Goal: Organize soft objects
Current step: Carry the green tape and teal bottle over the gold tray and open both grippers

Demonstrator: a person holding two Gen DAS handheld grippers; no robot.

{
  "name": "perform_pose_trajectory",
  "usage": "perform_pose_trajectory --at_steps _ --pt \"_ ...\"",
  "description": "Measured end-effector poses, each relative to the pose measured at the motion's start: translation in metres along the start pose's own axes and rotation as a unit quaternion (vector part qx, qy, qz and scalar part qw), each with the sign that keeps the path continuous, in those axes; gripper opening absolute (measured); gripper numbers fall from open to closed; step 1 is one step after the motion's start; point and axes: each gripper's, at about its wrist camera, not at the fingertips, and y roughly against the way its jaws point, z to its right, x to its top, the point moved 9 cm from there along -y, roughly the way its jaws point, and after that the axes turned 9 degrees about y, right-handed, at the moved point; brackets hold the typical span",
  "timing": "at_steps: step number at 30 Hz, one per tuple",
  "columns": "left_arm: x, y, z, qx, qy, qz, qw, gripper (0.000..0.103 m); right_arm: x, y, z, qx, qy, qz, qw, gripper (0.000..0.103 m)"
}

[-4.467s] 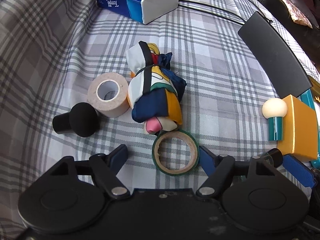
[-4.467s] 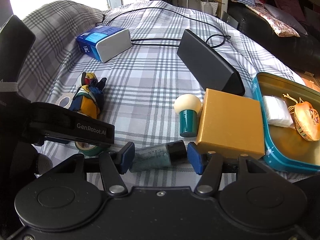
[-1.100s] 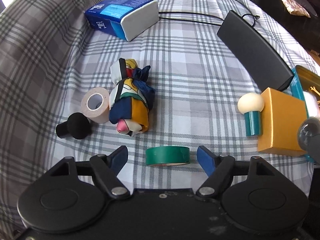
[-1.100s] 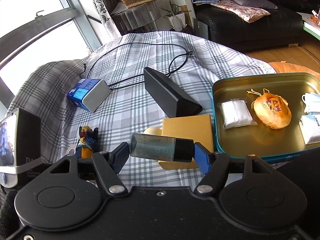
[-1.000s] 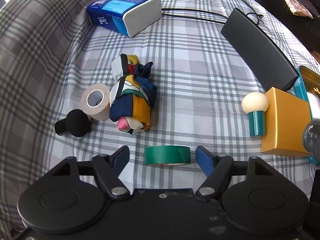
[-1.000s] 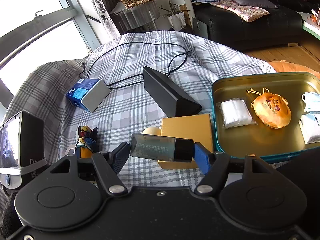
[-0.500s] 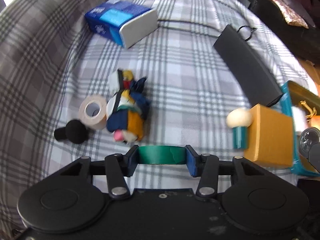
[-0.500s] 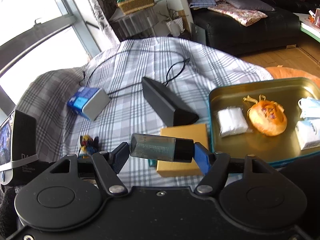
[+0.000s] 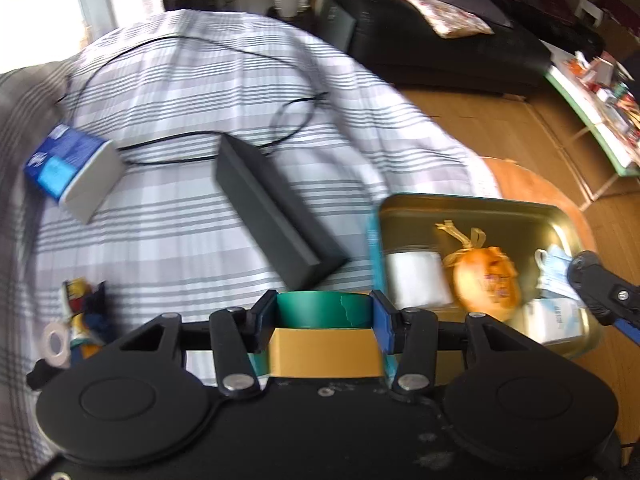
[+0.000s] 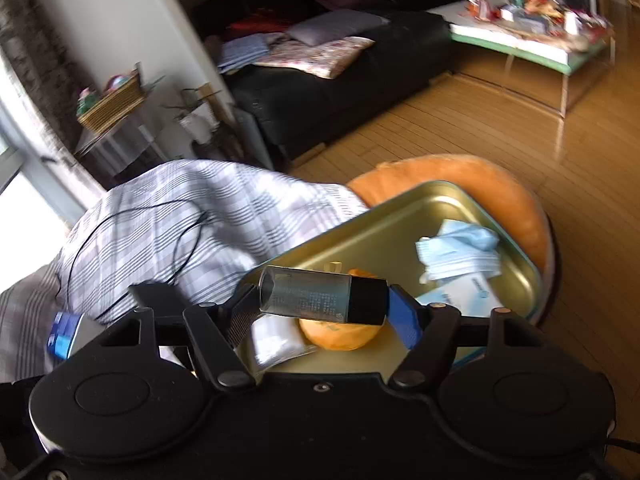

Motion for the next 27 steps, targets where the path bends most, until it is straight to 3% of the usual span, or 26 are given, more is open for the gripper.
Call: perform_pose_trajectory --at_steps 6,7,9,15,20,27 --pt "-0.004 -0.020 0.051 -0.023 -0.031 -0.017 0.9991 0.049 0.002 -0.009 0.027 -0.023 -0.028 -0.013 0.999 0.066" --pt "-0.005 -0.024 0.056 -0.022 -0.035 -0.020 0.9989 0.053 0.002 -0.010 0.028 -0.027 -0.025 -0.015 0.999 0.066" --pt "-0.007 -0.027 0.063 -0.021 -0.040 -0.020 0.9988 0.073 0.001 -0.013 0.027 -0.024 -0.017 -0.025 0.999 0.067" --pt "-0.012 -0.031 0.067 -0.030 -0.044 -0.020 0.9984 0.095 0.000 -0.015 0.022 -0.021 0.010 -0.039 0.999 0.067" --pt "-0.013 -0.030 0.062 -0.035 -0.035 -0.010 0.9987 0.103 0.000 -0.015 0.021 -0.021 0.013 -0.039 0.999 0.067" --pt "-0.007 -0.013 0.054 -0.008 -0.037 0.050 0.9980 0.103 0.003 -0.011 0.019 -0.029 0.028 -0.025 0.999 0.067"
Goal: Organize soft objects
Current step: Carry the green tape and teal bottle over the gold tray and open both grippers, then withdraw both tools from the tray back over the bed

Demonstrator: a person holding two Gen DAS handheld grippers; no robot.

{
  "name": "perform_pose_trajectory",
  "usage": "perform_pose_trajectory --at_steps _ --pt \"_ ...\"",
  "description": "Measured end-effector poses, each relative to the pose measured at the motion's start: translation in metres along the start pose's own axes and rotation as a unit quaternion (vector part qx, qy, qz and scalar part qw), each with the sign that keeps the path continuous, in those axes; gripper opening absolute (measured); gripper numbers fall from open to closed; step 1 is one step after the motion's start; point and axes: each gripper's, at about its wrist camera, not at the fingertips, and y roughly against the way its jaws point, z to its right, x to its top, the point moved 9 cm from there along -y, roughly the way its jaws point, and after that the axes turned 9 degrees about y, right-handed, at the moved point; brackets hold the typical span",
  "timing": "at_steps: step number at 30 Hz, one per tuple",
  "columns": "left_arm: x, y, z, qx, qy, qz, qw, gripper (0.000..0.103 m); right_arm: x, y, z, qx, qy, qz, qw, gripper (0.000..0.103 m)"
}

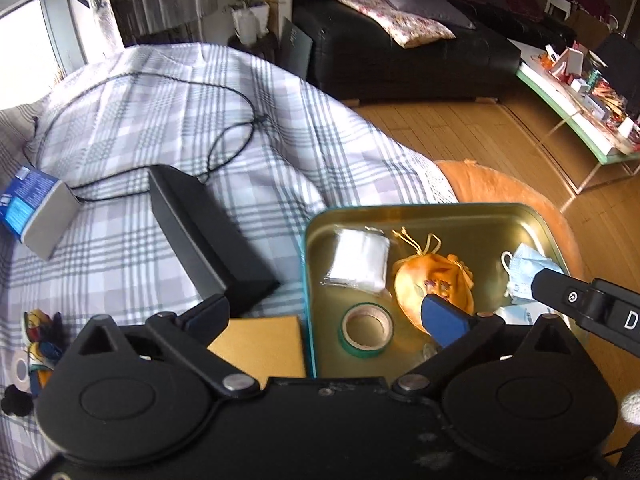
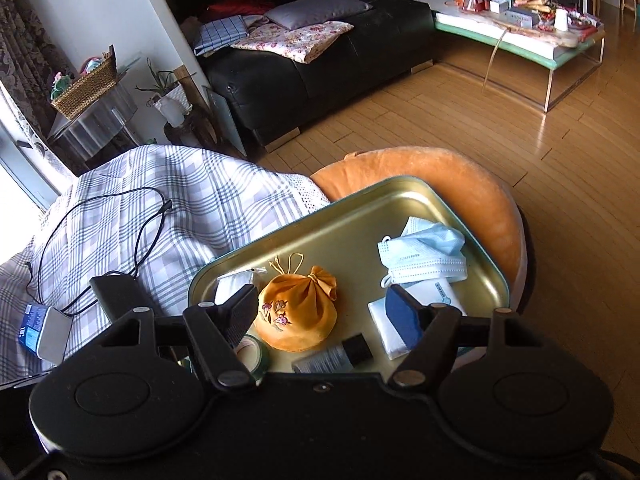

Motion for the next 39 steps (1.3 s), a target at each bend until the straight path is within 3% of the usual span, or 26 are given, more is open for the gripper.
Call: perform_pose_trajectory --at_steps 8,16,20,27,34,39 --pt "0.006 0.024 -0.013 0.017 0.005 0.048 0.9987 0.103 0.007 0.014 -0.010 -0.038 0.041 0.050 0.997 0.067" --pt "0.005 0.052 -0.035 0.020 0.015 0.089 0.9957 0.103 0.013 0.034 -0.027 -0.078 0.084 0.123 0.986 0.068" --pt "0.002 0.064 -0.052 0.026 0.030 0.099 0.9943 0.103 0.015 0.043 -0.037 -0.080 0.094 0.148 0.981 0.074" --pt "-0.011 0.086 -0.101 0.043 0.063 0.123 0.9895 0.103 0.008 0.046 -0.066 -0.037 0.129 0.138 0.981 0.076" --pt "-0.027 0.108 -0.163 0.102 0.067 0.158 0.9800 0.103 -0.015 0.044 -0.113 0.031 0.178 0.114 0.977 0.076" --pt "-0.050 0.105 -0.209 0.120 0.096 0.132 0.9793 0.103 -0.041 0.031 -0.150 0.069 0.221 0.079 0.970 0.075"
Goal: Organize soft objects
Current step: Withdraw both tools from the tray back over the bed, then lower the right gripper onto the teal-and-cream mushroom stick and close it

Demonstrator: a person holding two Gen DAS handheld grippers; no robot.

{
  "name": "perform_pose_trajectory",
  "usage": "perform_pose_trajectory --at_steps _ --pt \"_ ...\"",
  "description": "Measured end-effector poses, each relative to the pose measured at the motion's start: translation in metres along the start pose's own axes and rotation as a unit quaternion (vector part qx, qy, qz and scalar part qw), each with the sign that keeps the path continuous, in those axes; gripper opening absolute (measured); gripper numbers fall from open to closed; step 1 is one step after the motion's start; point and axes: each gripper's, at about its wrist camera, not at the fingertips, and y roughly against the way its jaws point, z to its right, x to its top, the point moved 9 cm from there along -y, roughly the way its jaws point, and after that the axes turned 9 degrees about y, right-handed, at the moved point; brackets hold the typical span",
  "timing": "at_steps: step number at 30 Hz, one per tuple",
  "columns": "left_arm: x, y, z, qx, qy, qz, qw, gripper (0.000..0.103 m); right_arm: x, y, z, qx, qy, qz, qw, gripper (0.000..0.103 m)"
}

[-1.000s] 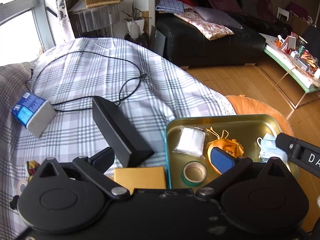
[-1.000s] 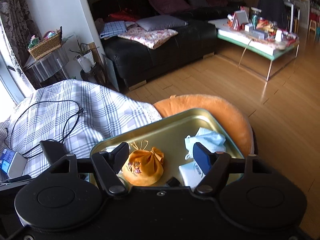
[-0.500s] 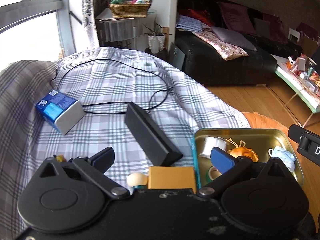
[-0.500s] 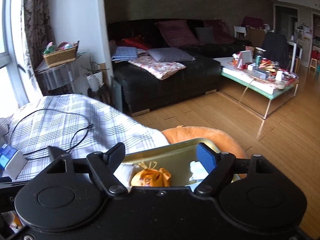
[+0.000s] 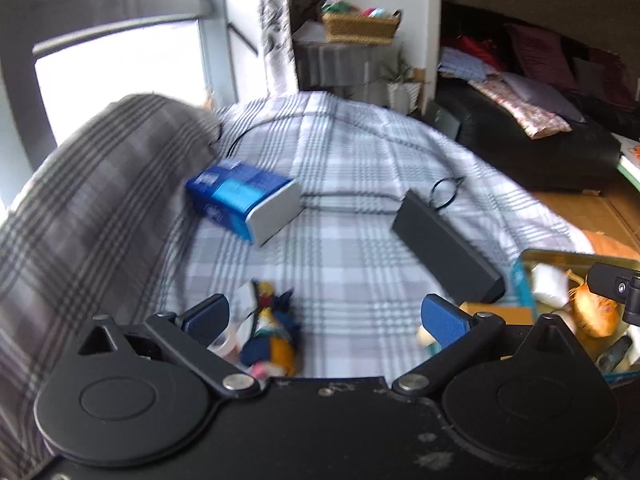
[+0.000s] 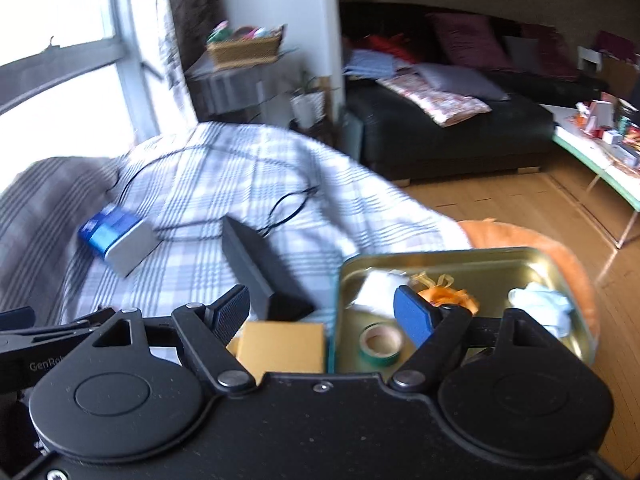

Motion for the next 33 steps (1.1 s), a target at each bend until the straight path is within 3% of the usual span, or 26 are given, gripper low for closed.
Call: perform_pose_trajectory --at_steps 6,11,15,25,33 --pt "-0.045 -0.030 -0.051 0.028 0.027 -0.081 0.9960 0.103 -0.016 -0.017 -0.050 0.042 0.047 -0.032 0.997 0.075" --pt "-0.079 -0.059 -0.094 0.071 0.068 -0.143 0.9848 0.103 -0.025 -0.026 -0.076 0.057 0.076 -0.046 0.994 0.071" --pt "-0.095 -0.076 -0.118 0.084 0.104 -0.173 0.9757 0.103 -0.030 -0.032 -0.086 0.062 0.089 -0.052 0.993 0.070" --pt "-0.099 -0.087 -0.124 0.094 0.103 -0.163 0.9768 0.103 -0.033 -0.053 -0.103 0.061 0.104 -0.064 0.991 0.070" --pt "-0.100 -0.088 -0.122 0.096 0.096 -0.151 0.9790 0.103 -0.029 -0.084 -0.114 0.037 0.122 -0.073 0.989 0.070"
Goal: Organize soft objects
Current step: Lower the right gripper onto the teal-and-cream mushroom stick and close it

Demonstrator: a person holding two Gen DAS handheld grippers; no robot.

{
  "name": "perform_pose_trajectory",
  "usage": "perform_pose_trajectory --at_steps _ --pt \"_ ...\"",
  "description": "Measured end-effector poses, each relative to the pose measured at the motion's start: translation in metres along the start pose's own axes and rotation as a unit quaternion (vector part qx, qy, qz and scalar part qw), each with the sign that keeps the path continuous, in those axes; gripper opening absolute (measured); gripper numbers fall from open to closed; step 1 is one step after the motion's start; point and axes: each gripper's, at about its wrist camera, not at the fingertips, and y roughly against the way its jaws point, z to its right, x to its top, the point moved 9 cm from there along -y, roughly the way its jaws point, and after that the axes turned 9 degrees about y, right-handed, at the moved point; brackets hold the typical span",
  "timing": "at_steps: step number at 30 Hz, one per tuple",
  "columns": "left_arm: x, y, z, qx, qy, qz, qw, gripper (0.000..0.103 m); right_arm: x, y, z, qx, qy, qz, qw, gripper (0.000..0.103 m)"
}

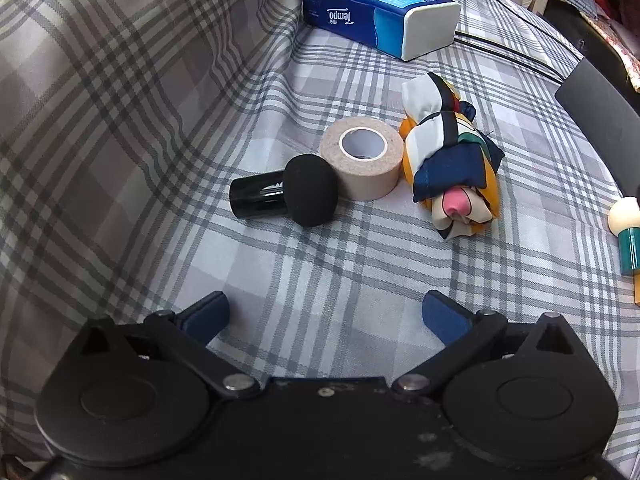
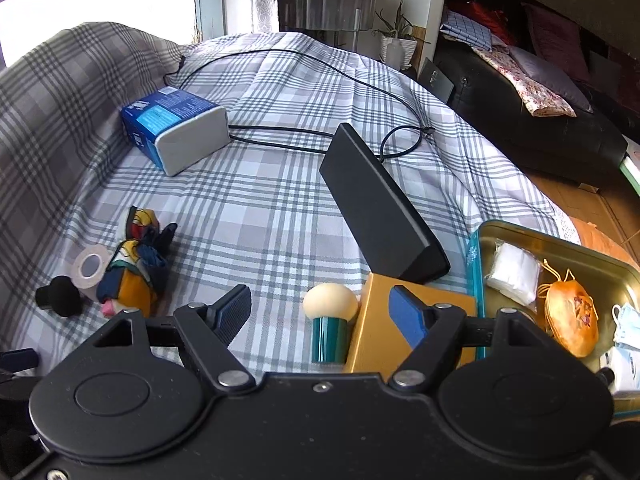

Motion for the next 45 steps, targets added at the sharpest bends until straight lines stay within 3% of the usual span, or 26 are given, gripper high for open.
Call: perform_pose_trajectory --at_steps 5,6,8,10,15,24,26,27,28,30,32,38,45 --pt "0.001 -0.001 0.000 0.001 -0.002 -0.004 1.0000 0.103 -0.008 -0.020 -0.009 0.016 0.008 -0.033 0.999 0.069" --pt "0.001 -0.001 0.000 0.001 -0.002 -0.005 1.0000 0.103 -0.010 -0.021 -0.014 0.042 0.007 -0.043 0.998 0.066" --pt "0.001 -0.002 0.000 0.000 -0.003 -0.006 1.0000 0.103 -0.009 -0.009 -0.027 0.137 -0.014 -0.032 0.990 0.057" --pt "0.001 -0.002 0.000 0.000 -0.003 -0.007 1.0000 0.103 -0.005 0.007 -0.032 0.172 -0.025 -0.008 0.985 0.058" --pt "0.001 -0.001 0.001 0.000 -0.003 -0.006 1.0000 0.103 -0.003 0.015 -0.020 0.091 0.015 0.024 0.995 0.060" --pt "0.001 -0.002 0.001 -0.002 -0.004 -0.005 1.0000 0.103 -0.002 -0.022 -0.021 0.031 0.040 -0.017 0.999 0.059" --pt "0.001 -0.002 0.001 -0.002 -0.004 -0.006 1.0000 0.103 -0.007 -0.029 -0.018 0.021 0.038 -0.028 0.999 0.063" --pt "0.001 -0.002 0.001 -0.002 -0.004 -0.006 1.0000 0.103 -0.008 -0.027 -0.019 0.029 0.038 -0.027 0.998 0.063" --pt "0.001 -0.002 0.001 -0.002 -0.004 -0.006 1.0000 0.103 -0.006 -0.022 -0.023 0.061 0.033 -0.020 0.997 0.062" --pt "0.001 -0.002 0.001 -0.002 -0.003 -0.007 1.0000 0.103 0.000 -0.005 -0.031 0.165 -0.006 -0.006 0.986 0.057" --pt "0.001 -0.002 0.001 -0.002 -0.002 -0.008 1.0000 0.103 0.004 0.010 -0.033 0.205 -0.030 0.012 0.978 0.057" --pt "0.001 -0.002 0.001 -0.001 -0.002 -0.006 1.0000 0.103 0.000 0.006 -0.017 0.113 -0.005 0.012 0.993 0.057" --pt "0.001 -0.003 0.001 -0.002 -0.003 -0.007 1.0000 0.103 -0.010 0.000 -0.032 0.133 0.013 -0.016 0.991 0.057"
